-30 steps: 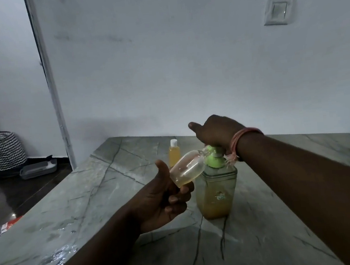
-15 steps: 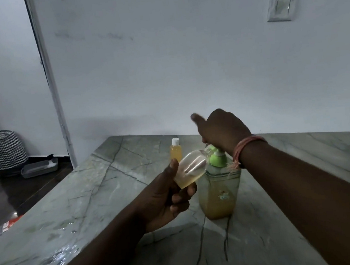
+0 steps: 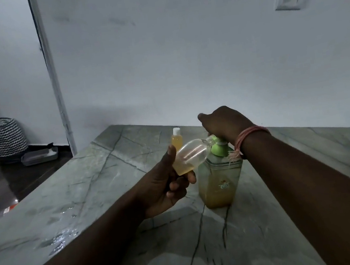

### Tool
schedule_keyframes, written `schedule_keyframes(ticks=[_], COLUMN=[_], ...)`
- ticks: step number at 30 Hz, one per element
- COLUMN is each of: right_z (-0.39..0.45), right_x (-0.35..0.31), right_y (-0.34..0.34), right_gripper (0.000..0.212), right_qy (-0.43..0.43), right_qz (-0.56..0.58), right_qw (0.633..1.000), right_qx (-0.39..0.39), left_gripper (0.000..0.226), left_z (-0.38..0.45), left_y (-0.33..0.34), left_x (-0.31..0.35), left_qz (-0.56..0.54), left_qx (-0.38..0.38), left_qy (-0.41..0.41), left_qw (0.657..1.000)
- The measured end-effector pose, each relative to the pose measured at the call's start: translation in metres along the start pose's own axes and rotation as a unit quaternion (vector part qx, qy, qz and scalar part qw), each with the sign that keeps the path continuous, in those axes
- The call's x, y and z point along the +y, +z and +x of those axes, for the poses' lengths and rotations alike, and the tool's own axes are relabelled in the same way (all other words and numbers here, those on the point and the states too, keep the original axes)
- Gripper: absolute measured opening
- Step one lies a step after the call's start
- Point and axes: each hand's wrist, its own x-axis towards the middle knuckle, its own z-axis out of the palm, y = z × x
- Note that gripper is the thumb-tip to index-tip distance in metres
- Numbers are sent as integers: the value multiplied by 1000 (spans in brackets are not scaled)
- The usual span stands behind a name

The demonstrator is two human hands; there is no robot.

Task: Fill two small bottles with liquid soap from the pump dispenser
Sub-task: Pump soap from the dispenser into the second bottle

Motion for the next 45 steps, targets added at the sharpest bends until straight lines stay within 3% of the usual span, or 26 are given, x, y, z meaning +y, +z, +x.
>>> schedule_keyframes(ticks=[5, 8, 14, 18, 21, 26, 34, 39, 45], right_z=[-3, -3, -7, -11, -12, -14, -12, -15, -16], right_x=[-6, -12, -7, -12, -18, -10, -22, -12, -19], right_y=[-9, -10, -6, -14, -18, -9, -12, -9, -17], right_gripper=[42, 38, 41, 40, 43, 44, 39, 41, 42], right_qy=[-15, -32, -14, -26, -56, -17, -57, -32, -46], right_qz=[-73, -126, -37, -86, -135, -25, -133, -25, -93], right_qw=[997, 991, 999, 996, 989, 1000, 990, 999, 995], right_qx=[-34, -15, 3, -23, 1, 1, -1, 23, -1], left_gripper=[83, 73, 67, 59, 53, 57, 47, 45, 43], left_z=[0, 0, 1, 2, 3, 2, 2, 3, 1], left_y=[0, -1, -2, 1, 1, 0, 4, 6, 10], left_x=[1, 1, 1, 0, -1, -1, -2, -1, 0], left_qz=[-18, -25, -12, -4, -1, -3, 23, 38, 22], left_qx=[-14, -23, -44, -40, -32, -29, 4, 11, 37], left_qy=[-8, -14, -11, -9, -6, -11, -4, 8, 10], left_qw=[1000, 999, 999, 999, 999, 1000, 1000, 999, 999])
